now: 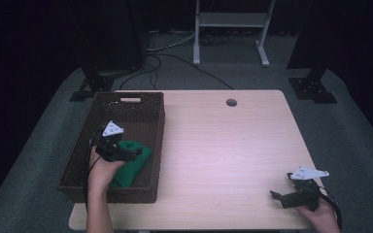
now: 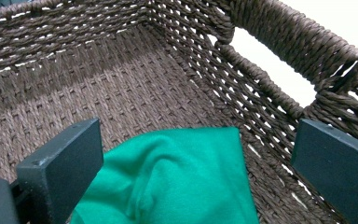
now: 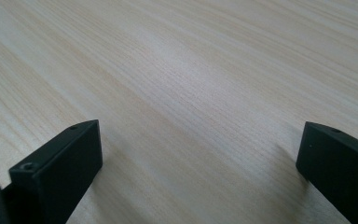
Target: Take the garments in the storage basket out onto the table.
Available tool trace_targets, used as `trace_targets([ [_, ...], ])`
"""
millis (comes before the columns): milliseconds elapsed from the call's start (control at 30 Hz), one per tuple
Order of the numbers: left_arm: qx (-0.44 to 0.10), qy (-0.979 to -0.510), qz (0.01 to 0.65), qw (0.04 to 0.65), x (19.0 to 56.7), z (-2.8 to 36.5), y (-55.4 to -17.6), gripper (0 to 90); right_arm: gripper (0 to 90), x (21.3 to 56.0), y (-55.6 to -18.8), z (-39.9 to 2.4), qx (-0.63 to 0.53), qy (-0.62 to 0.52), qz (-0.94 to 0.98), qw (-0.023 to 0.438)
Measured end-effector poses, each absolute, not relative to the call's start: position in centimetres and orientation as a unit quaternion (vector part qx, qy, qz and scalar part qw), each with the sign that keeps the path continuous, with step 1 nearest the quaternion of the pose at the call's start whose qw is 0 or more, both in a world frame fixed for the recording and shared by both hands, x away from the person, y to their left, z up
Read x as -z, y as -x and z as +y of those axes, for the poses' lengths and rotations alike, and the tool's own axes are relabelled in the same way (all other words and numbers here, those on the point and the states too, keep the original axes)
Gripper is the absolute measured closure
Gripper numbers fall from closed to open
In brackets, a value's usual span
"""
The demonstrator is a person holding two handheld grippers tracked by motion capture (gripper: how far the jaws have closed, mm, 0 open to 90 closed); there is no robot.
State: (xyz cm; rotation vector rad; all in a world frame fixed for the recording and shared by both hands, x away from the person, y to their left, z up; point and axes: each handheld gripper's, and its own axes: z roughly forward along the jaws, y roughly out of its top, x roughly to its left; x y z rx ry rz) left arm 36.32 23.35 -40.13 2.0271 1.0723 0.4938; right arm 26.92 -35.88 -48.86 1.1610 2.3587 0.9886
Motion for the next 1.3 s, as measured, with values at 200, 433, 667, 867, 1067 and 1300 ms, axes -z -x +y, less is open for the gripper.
trace_targets([
  [200, -0.189, -0.803, 0.419, 0.381, 40.4, 23.2, -36.4, 1.3, 0.0, 48.9, -26.9, -35.9, -0.347, -0.408, 0.828, 0.166],
  [433, -0.182, -0.809, 0.421, 0.367, 40.7, 23.1, -36.5, 1.3, 0.0, 48.9, -26.8, -35.9, -0.346, -0.412, 0.826, 0.168],
  [667, -0.175, -0.813, 0.426, 0.356, 40.9, 23.1, -36.7, 1.3, 0.0, 48.9, -26.8, -35.9, -0.346, -0.412, 0.826, 0.167],
  [867, -0.165, -0.815, 0.432, 0.349, 41.1, 23.1, -36.8, 1.3, 0.0, 48.9, -26.8, -35.9, -0.346, -0.412, 0.826, 0.167],
  [1067, -0.159, -0.816, 0.435, 0.344, 41.3, 23.1, -36.9, 1.3, 0.0, 48.9, -26.8, -35.9, -0.346, -0.412, 0.826, 0.168],
  [1300, -0.147, -0.823, 0.440, 0.329, 41.7, 23.1, -37.0, 1.3, 0.0, 48.9, -26.8, -35.9, -0.346, -0.412, 0.826, 0.167],
])
